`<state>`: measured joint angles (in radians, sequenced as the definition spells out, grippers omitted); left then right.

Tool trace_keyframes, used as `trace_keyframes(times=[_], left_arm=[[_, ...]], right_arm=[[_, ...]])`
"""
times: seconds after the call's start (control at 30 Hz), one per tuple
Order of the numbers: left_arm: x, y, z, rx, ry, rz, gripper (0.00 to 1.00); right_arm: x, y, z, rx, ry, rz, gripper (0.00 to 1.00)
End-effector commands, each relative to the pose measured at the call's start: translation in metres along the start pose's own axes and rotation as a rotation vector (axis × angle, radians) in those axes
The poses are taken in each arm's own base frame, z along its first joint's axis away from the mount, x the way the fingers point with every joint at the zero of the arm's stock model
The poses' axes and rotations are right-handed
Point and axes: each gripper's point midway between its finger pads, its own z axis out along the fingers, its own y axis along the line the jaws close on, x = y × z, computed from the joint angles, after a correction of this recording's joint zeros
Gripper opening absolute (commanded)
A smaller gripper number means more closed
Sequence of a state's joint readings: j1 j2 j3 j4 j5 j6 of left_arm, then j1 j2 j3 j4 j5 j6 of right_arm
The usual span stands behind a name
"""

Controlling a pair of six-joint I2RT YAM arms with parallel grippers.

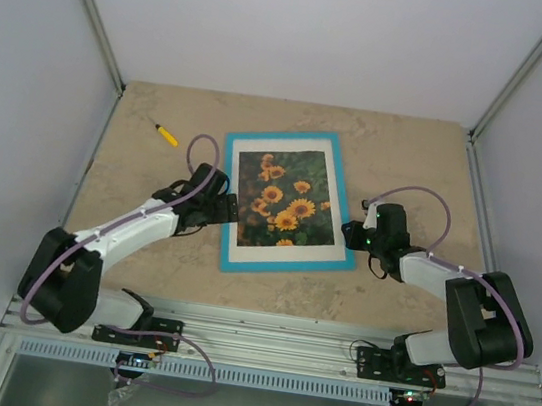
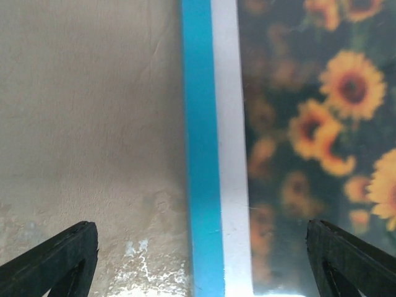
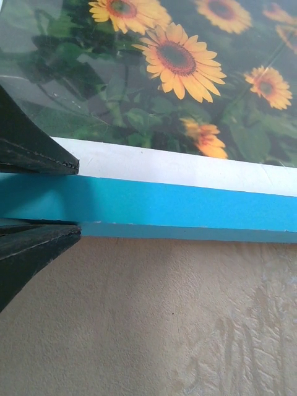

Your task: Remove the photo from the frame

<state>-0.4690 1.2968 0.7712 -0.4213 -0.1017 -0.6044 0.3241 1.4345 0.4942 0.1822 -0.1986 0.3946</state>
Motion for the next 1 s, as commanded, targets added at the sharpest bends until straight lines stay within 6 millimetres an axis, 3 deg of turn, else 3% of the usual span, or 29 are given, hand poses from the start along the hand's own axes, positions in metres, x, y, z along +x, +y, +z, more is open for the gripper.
trace_keyframes(times=[0.0,0.43,0.97], left_arm=[[0.008,0.008,0.014,-0.066,0.015,0.000,0.92],[0.031,0.005,0.046,-0.036,0.092,0.019,0.77],[0.040,0.008,0.054,-0.032,0.111,0.035,0.70]], right_arm=[[-0.026,0.023,-0.009,-0.094,-0.109,-0.036,0.10],[-0.021,0.018,-0.006,-0.072,-0.092,-0.025,0.15],[-0.012,0.006,-0.002,-0.011,-0.062,-0.016,0.22]])
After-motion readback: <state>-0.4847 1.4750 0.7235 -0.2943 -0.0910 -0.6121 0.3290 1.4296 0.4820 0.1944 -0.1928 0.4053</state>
